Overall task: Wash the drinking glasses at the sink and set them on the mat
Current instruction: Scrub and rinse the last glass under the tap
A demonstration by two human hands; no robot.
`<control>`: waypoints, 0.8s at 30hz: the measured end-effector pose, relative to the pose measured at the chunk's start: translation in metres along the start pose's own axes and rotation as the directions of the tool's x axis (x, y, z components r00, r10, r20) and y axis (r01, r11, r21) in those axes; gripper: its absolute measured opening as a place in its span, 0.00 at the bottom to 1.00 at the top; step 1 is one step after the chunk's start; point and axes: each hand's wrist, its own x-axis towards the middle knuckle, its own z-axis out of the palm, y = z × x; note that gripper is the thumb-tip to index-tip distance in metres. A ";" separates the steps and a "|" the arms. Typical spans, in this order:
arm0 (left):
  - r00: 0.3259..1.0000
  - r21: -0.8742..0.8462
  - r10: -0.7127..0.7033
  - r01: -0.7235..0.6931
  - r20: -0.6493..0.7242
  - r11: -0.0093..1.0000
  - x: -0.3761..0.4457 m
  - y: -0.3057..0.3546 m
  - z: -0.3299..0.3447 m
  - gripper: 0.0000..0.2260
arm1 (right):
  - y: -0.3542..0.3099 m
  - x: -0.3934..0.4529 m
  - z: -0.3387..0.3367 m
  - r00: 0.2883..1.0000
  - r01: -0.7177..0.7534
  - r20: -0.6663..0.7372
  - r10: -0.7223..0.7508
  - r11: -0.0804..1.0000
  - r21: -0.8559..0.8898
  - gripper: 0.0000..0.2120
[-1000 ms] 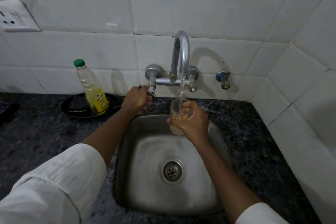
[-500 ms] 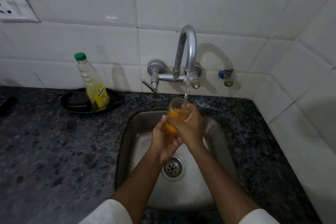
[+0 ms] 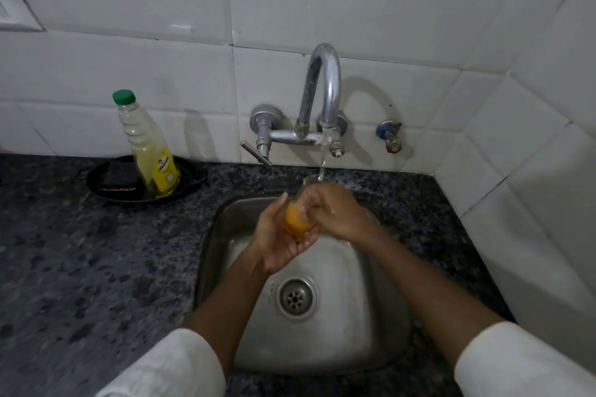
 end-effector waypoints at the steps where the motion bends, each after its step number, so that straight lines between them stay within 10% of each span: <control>1: 0.998 -0.111 0.059 -0.059 0.000 0.992 0.001 -0.006 0.000 0.21 | -0.002 0.003 0.008 0.992 -0.089 -0.082 0.098 0.991 0.098 0.08; 4: 0.991 -0.224 0.133 -0.133 -0.014 0.965 0.010 -0.017 -0.002 0.18 | 0.001 0.002 0.025 0.997 -0.053 -0.050 0.058 0.994 0.095 0.07; 8: 0.997 0.057 0.012 -0.007 -0.083 0.998 0.013 -0.008 -0.012 0.21 | 0.026 -0.005 0.016 0.916 0.238 0.394 -0.078 0.895 -0.377 0.06; 13: 0.992 -0.123 0.127 -0.126 0.004 0.984 0.011 -0.013 -0.007 0.16 | 0.001 -0.010 0.038 0.987 -0.136 -0.055 0.153 0.964 0.229 0.08; 15: 0.995 -0.028 0.089 -0.090 -0.050 0.996 0.011 -0.003 -0.007 0.16 | 0.013 -0.018 0.036 0.989 0.103 0.121 -0.089 0.988 -0.114 0.08; 18: 0.975 0.232 -0.002 0.056 -0.223 0.971 0.011 0.002 -0.005 0.21 | 0.030 -0.026 0.029 0.952 0.185 0.307 -0.016 0.827 -0.530 0.03; 22: 0.994 -0.058 0.080 -0.084 -0.076 0.995 0.001 -0.016 -0.001 0.16 | 0.018 -0.012 0.049 0.982 -0.172 -0.046 0.183 0.967 0.189 0.08; 24: 0.992 -0.096 0.107 -0.113 -0.066 0.989 0.003 -0.014 -0.003 0.13 | 0.019 -0.014 0.048 0.996 -0.058 -0.064 0.060 0.998 0.038 0.09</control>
